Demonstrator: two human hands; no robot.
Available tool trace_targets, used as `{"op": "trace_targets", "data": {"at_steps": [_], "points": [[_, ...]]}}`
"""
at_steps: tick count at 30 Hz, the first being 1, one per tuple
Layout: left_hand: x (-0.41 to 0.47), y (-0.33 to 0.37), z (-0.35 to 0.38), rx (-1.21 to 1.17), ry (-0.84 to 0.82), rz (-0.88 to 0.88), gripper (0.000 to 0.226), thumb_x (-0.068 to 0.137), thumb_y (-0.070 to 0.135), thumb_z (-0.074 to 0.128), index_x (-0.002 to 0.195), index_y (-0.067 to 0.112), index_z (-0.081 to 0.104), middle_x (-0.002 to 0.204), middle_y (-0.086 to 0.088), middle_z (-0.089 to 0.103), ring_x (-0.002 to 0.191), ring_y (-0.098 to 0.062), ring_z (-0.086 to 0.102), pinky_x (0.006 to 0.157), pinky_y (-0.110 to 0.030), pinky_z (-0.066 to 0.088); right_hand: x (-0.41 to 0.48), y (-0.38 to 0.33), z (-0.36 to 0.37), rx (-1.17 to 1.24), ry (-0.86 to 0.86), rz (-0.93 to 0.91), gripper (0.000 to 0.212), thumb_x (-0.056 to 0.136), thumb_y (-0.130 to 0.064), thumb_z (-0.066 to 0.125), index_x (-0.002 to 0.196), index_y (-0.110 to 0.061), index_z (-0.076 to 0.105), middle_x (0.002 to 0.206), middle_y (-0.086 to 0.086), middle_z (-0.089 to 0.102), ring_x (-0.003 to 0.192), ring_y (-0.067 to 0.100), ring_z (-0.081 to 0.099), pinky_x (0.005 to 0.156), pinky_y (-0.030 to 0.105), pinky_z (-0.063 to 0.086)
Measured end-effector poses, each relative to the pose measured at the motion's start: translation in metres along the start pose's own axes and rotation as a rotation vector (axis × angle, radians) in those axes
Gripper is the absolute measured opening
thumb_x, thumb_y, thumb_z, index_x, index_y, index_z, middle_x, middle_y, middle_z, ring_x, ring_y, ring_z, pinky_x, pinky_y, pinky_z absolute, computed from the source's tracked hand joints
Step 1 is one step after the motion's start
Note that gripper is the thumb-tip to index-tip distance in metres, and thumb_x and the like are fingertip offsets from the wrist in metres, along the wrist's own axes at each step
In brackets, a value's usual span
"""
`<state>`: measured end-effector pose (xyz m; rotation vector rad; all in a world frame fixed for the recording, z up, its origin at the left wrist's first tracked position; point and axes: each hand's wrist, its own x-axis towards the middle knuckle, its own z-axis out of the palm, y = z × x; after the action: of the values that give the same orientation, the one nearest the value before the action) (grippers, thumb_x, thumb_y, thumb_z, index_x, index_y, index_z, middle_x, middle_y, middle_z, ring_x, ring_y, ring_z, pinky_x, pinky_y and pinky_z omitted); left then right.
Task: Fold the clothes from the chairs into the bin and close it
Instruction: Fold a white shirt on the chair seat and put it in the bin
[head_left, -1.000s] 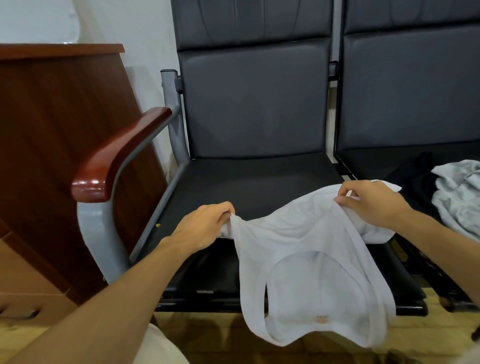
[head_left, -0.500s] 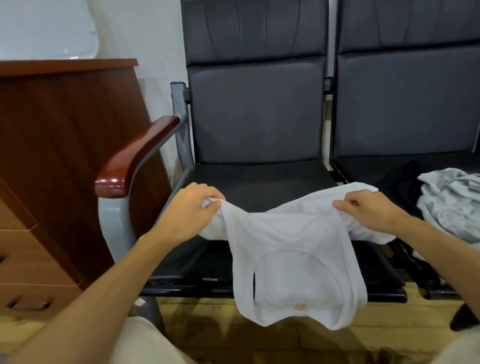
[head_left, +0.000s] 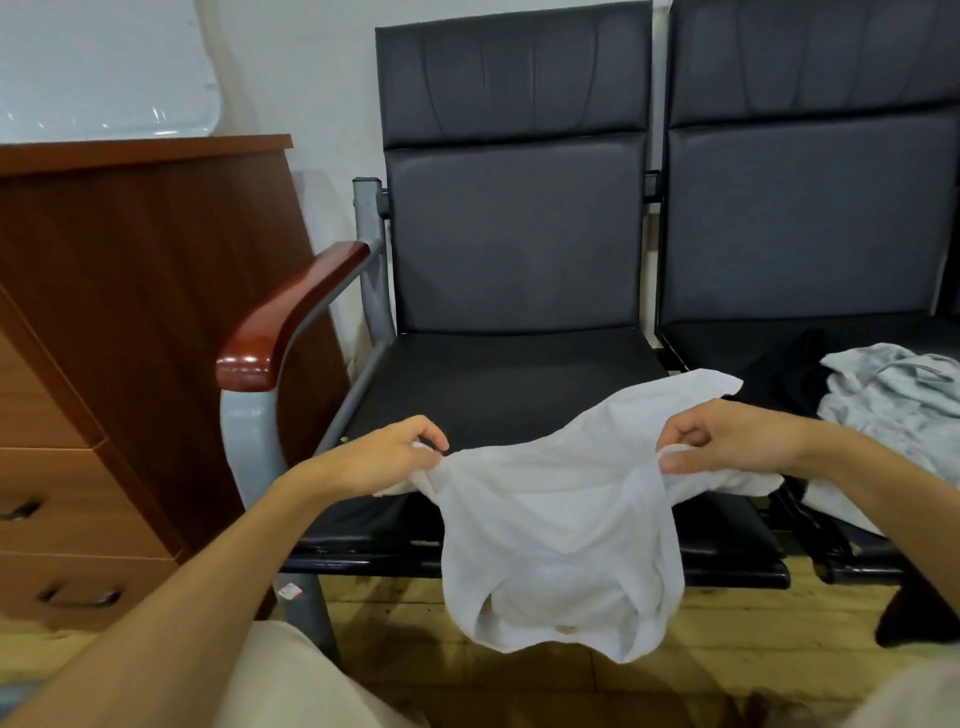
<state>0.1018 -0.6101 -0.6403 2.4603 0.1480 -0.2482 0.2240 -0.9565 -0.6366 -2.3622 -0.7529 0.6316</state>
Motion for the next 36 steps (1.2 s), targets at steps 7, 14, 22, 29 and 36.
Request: {"op": "trace_targets", "data": {"at_steps": [7,14,22,29,36], "points": [[0.016,-0.021,-0.004,0.187,0.074,0.029,0.022,0.082,0.014,0.073,0.096,0.023,0.058,0.088,0.004,0.066,0.080,-0.010,0.062,0.071,-0.027,0.053,0.013,0.025,-0.004,-0.265,0.143,-0.070,0.021,0.086,-0.013,0.070,0.081,-0.033,0.070,0.091,-0.014,0.071,0.087,-0.001,0.062,0.081,0.010,0.045],[0.034,-0.018,-0.001,0.230,0.183,0.100,0.013,0.078,0.011,0.077,0.074,0.021,0.070,0.080,0.008,0.068,0.078,-0.007,0.063,0.067,-0.018,0.050,0.034,0.028,-0.007,-0.299,0.224,-0.079,0.015,0.087,-0.016,0.070,0.082,-0.030,0.068,0.090,-0.012,0.069,0.088,0.003,0.062,0.081,0.020,0.048],[0.062,-0.017,0.005,0.404,0.089,0.036,0.014,0.092,0.015,0.063,0.102,0.016,0.073,0.096,0.007,0.063,0.092,-0.008,0.057,0.081,-0.020,0.043,0.062,0.027,-0.009,-0.398,0.259,-0.054,0.025,0.090,-0.020,0.066,0.071,-0.036,0.060,0.080,-0.018,0.061,0.081,0.005,0.055,0.074,0.019,0.041],[0.080,-0.023,0.009,0.468,-0.004,-0.014,0.023,0.100,0.020,0.049,0.117,0.016,0.065,0.113,0.002,0.060,0.105,-0.013,0.056,0.095,-0.028,0.044,0.082,0.037,-0.010,-0.480,0.368,0.155,0.019,0.100,-0.028,0.047,0.086,-0.036,0.057,0.095,-0.011,0.060,0.094,0.016,0.056,0.082,0.037,0.049],[0.079,-0.030,0.007,0.337,0.324,-0.094,0.021,0.104,0.027,0.035,0.099,0.021,0.054,0.092,-0.002,0.059,0.086,-0.020,0.058,0.085,-0.044,0.052,0.080,0.036,-0.002,-0.421,0.444,0.314,0.022,0.104,-0.033,0.035,0.103,-0.020,0.053,0.095,0.003,0.057,0.086,0.023,0.052,0.066,0.033,0.038]]}}
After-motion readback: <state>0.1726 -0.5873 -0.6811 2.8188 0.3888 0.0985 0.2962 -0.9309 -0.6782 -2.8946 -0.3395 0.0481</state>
